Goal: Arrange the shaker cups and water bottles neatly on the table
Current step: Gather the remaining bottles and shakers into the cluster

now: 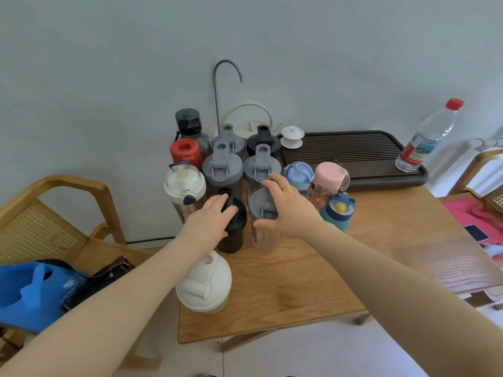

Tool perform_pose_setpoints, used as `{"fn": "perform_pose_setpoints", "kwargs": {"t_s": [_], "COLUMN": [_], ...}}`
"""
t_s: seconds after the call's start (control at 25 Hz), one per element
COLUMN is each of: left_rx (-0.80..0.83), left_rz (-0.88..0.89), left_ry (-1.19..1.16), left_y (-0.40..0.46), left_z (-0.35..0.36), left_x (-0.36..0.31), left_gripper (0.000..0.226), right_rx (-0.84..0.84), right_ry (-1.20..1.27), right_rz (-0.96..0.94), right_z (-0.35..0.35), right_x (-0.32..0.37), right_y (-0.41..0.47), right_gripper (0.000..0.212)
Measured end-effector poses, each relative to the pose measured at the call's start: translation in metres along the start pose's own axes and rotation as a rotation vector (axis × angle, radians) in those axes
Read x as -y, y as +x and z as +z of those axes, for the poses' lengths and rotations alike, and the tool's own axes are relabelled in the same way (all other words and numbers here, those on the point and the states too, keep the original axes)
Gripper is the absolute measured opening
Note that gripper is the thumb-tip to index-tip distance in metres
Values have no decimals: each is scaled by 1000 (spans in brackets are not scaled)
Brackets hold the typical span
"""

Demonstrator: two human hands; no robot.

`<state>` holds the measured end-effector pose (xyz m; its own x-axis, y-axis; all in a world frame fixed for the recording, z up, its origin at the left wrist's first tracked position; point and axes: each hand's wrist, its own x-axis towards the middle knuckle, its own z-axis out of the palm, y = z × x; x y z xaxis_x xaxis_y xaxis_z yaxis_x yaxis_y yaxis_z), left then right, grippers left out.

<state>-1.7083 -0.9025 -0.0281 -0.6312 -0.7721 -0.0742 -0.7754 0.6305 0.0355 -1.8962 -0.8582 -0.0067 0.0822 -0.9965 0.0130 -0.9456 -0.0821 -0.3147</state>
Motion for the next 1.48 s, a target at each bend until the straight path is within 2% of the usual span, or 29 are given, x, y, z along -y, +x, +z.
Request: {"fn": "perform_pose_setpoints", "kwargs": {"t_s": [0.16, 0.36, 0.68, 0.76, 0.96, 1.04, 1.12, 1.16, 1.2, 1.28, 1.36, 1.48], "left_rx": [-28, -15, -4, -6, 54, 80, 98, 108, 119, 135, 155, 139], "left_rz": [17, 40, 110, 129, 96, 134, 165, 161, 147, 147, 191, 169], "left_ry": [17, -32, -52, -132, -499, -570, -578, -572, -560, -478, -327, -274], "left_y": [2, 7, 22, 24, 2, -13, -23, -25, -26, -25, -23, -20], "left_z": [0, 1, -6, -9, -25, -31, -33, -34, -35, -35, -33, -31], "left_x": [3, 9, 9, 10, 16, 11, 6, 4, 2, -4, -10, -12], "left_gripper": [56, 57, 52, 44, 38, 43, 58, 69, 79, 97, 106, 101], "right_rx": [8, 7, 102, 109, 135, 185, 247, 247, 217, 104, 49, 113], "right_ry": [7, 187, 79, 94, 128, 143, 185, 252, 341, 444, 371, 272], "right_rz": [39, 92, -131, -164, -194, -210, -203, -185, -152, -67, -31, -131], "right_z": [14, 16, 12, 17, 24, 17, 4, -2, -7, -10, -8, 0], "right_x": [-15, -21, -6, 5, 24, 27, 22, 17, 11, -2, -7, 1], "right_y": [-11, -13, -47, -47, -37, -37, -33, -30, -25, -12, 5, 28], "right_gripper": [107, 92, 83, 83, 86, 96, 107, 106, 97, 66, 43, 38]}}
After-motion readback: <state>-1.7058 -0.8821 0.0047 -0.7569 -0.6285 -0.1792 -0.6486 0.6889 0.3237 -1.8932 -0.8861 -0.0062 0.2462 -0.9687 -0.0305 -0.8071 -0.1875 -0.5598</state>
